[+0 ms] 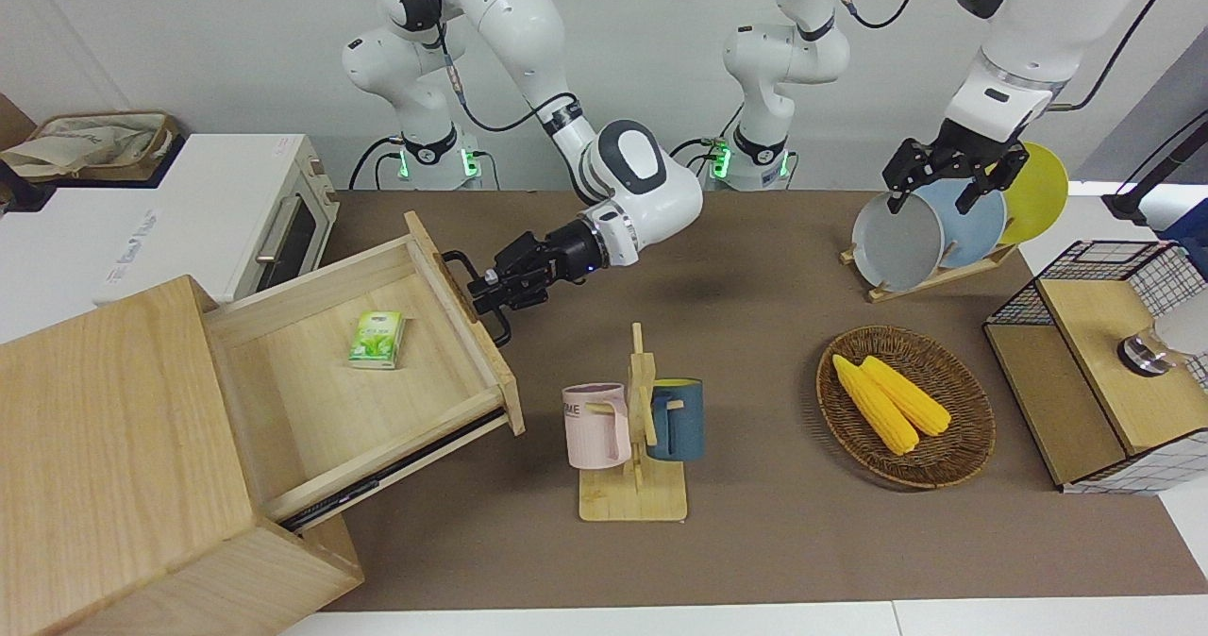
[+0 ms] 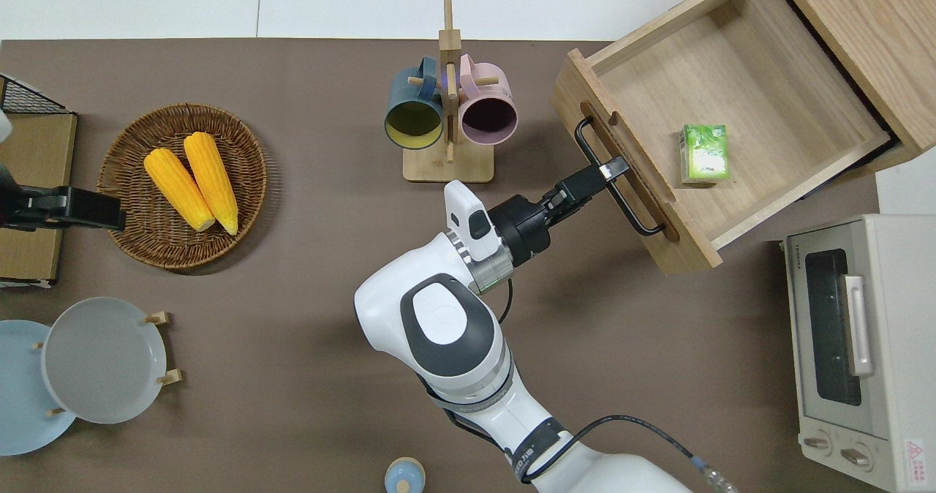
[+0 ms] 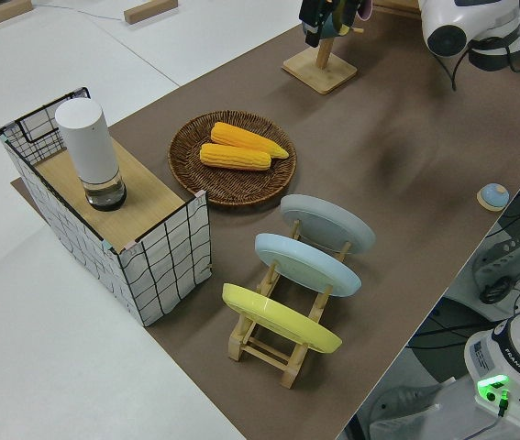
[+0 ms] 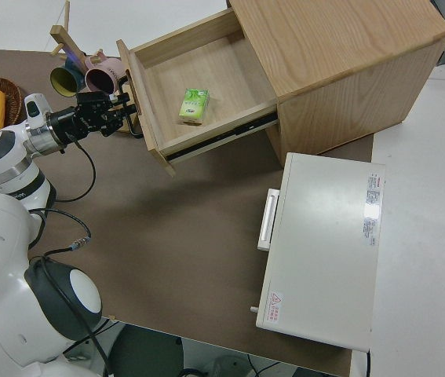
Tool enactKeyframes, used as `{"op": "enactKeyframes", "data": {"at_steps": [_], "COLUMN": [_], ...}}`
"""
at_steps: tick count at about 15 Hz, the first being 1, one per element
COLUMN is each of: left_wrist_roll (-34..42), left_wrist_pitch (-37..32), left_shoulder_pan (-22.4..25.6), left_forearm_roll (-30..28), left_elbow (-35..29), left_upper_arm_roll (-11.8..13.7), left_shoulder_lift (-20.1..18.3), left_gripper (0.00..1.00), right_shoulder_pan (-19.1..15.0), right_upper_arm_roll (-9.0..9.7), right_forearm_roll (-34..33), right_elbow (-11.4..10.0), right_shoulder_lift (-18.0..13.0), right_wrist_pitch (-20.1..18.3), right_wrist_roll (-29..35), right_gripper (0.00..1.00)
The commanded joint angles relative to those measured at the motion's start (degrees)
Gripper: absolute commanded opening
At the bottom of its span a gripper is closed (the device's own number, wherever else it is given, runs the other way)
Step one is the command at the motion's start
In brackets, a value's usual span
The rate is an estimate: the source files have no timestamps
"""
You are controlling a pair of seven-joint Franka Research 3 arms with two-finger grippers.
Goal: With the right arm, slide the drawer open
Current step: 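Open the right gripper and back it away from the handle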
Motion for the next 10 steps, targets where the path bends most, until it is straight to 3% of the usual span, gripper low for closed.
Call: {"op": "enactKeyframes", "data": {"at_steps": [1,10], "left_wrist_roll": [0.4,0.4], "left_wrist_pitch": [0.0,0.0], "left_shoulder_pan": [-1.0,-1.0], "left_forearm_roll": [0.7,0.7], "left_elbow": [1.2,1.2], "left_upper_arm_roll": [1.0,1.0], "left_shoulder_lift": [0.8,0.8], "left_gripper": [1.0,1.0], "right_shoulder_pan": [0.5,1.0], "right_upper_arm_roll": [0.01,0.01], "right_forearm_roll": [1.9,2.3], "right_elbow": [0.3,0.3], "right_shoulder_lift": [-0.5,-0.5], "right_wrist_pitch": [1.1,1.0], "right_wrist_roll": [3.2,3.4], "right_gripper": [0.987,0.99]}}
